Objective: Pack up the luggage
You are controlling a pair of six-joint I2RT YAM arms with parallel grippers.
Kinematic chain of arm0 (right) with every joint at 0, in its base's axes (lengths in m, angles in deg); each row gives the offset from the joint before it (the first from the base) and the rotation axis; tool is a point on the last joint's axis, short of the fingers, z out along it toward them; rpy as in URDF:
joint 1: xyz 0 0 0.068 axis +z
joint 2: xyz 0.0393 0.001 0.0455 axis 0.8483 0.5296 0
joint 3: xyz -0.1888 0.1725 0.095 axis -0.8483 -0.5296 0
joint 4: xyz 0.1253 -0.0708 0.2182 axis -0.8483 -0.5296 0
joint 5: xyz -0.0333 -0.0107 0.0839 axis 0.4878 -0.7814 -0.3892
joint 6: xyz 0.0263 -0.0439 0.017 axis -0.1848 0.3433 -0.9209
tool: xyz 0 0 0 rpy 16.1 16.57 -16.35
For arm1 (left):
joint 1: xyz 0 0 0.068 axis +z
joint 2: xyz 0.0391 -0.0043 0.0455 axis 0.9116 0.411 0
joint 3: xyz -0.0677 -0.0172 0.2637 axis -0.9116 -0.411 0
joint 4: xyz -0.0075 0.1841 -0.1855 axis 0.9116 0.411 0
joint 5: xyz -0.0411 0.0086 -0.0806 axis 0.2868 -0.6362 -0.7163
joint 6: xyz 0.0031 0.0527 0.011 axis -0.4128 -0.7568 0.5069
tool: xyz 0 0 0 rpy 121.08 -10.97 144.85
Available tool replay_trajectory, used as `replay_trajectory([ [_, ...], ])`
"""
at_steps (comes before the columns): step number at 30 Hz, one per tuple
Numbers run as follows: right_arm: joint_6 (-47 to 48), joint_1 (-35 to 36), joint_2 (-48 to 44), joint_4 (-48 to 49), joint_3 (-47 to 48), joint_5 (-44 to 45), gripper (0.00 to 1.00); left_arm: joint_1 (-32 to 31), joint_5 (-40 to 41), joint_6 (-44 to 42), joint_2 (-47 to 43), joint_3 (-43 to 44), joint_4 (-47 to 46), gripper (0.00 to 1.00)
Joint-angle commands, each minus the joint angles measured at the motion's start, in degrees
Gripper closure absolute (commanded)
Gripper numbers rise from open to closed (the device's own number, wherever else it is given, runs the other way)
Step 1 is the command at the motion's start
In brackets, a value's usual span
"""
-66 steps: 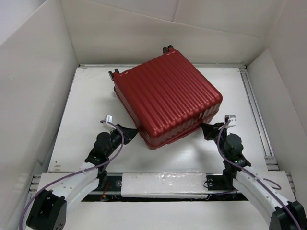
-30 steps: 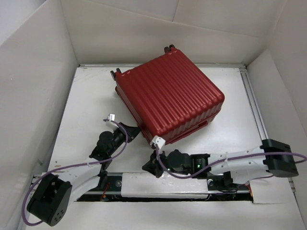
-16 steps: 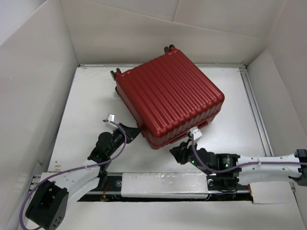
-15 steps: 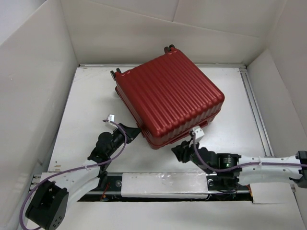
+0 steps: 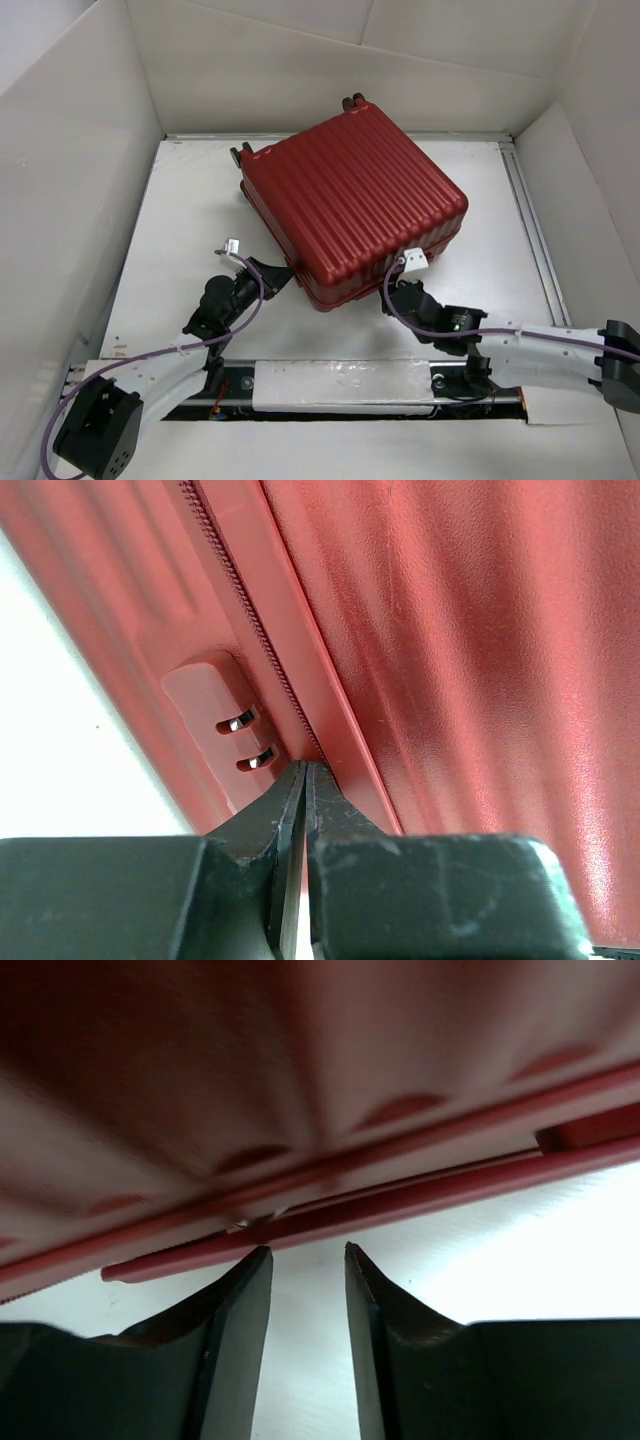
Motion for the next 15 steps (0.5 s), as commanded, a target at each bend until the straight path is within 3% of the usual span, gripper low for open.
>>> replay_trajectory([
  [1, 3.21, -0.24, 0.93, 6.17, 3.10, -0.23, 0.60, -0.53, -2.12, -0.70, -0.43, -2.63, -2.94, 1.00],
  [8, 3.74, 0.29, -4.42, 6.71, 2.49, -3.56, 0.65, -0.53, -2.64, -1.22, -0.96, -2.63, -2.41, 1.00],
  [15, 5.84, 0.91, -6.64, 7.32, 1.51, -3.57, 0.52, -0.53, -2.64, -1.22, -0.96, -3.16, -2.93, 1.00],
])
